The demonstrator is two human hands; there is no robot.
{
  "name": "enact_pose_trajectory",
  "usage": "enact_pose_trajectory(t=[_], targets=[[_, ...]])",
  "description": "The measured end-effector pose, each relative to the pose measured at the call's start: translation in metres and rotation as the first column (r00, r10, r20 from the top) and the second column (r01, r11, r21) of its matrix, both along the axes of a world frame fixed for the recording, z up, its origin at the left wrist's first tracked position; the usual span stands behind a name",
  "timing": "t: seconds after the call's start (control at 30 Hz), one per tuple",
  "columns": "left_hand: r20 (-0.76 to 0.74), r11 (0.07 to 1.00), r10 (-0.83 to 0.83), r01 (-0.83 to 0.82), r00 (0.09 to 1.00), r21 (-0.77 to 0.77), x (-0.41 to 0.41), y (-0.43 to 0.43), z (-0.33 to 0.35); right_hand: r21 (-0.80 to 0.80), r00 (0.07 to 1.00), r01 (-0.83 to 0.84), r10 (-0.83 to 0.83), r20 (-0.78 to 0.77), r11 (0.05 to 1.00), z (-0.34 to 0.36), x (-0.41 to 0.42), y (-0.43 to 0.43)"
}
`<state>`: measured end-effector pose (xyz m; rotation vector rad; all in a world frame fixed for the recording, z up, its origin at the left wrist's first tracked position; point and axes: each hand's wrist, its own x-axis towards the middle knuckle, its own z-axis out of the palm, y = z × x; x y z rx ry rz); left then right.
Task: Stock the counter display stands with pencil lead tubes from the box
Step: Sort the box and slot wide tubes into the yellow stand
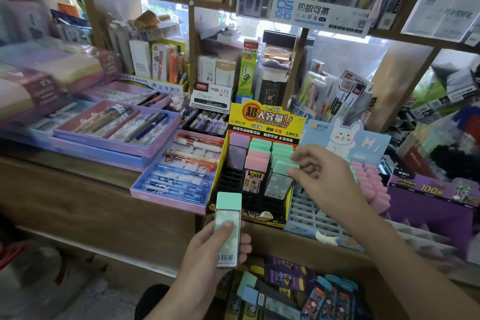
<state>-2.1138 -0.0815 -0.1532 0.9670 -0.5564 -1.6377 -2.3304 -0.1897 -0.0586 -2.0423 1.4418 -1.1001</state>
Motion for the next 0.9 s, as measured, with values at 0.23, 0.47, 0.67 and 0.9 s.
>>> enact_pose_trajectory(t=[0.23,0.47,0.67,0.9], targets=[[0.005,1.000,-0.002,0.002,1.000,-0.006,0.000,0.000,0.000,-0.205,0.954,-0.014,-0.048,-0.296,0.979,-0.004,0.006,0.000],[0.021,1.000,0.005,-0.005,1.000,-0.016,0.000,0.001,-0.001,-0.198,0.950,-0.002,-0.060,-0.306,0.980,-0.001,0.007,0.003],[0.092,0.998,0.034,-0.030,0.995,-0.049,-0.001,0.001,0.000,-0.147,0.998,0.053,-0.057,-0.019,0.988,-0.012,-0.007,0.032],[0.236,0.991,0.098,-0.072,0.967,-0.117,-0.003,0.002,0.004,0.251,0.996,-0.037,0.014,0.093,0.967,-0.046,-0.043,0.085]])
